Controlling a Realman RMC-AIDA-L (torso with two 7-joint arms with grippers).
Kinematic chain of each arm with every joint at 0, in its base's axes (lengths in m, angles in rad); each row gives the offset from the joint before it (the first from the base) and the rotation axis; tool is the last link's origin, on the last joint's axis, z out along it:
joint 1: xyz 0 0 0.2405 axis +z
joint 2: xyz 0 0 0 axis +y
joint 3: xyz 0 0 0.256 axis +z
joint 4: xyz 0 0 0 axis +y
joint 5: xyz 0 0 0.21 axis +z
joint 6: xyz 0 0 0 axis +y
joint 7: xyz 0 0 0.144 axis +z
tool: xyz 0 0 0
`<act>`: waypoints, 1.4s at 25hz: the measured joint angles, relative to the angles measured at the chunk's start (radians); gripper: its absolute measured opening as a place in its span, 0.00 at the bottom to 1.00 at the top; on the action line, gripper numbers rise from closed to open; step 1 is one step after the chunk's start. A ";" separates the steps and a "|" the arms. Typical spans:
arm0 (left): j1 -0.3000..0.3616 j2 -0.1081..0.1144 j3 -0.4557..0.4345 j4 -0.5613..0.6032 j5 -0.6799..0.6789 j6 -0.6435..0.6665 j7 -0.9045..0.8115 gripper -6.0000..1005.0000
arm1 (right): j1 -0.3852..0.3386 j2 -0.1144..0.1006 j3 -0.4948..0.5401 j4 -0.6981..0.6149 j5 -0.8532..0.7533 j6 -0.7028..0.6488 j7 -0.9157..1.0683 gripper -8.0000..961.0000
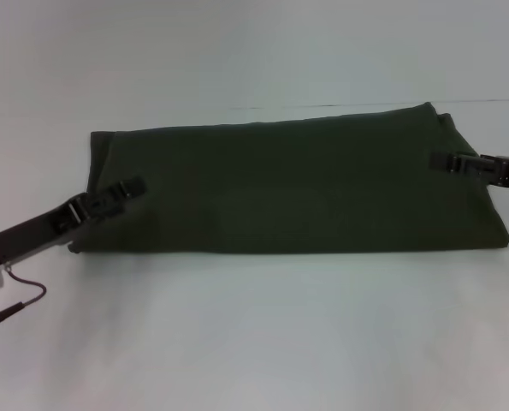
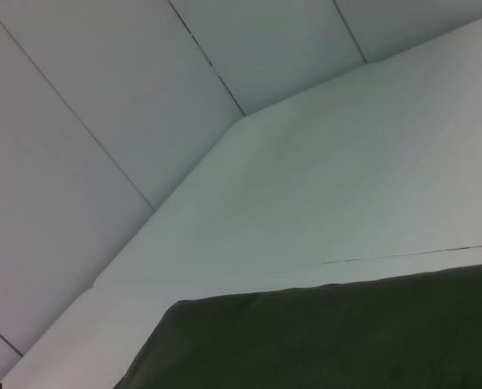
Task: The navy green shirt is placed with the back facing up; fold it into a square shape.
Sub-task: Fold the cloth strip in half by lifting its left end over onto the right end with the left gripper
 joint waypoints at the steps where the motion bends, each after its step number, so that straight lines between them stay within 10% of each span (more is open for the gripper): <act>1: 0.000 0.000 0.002 -0.001 0.009 0.002 -0.024 0.84 | 0.000 -0.002 0.000 0.000 0.000 0.000 0.000 0.89; 35: 0.013 0.011 -0.038 0.000 0.207 -0.142 -0.287 0.84 | 0.008 -0.038 0.003 -0.024 0.002 0.015 0.053 0.88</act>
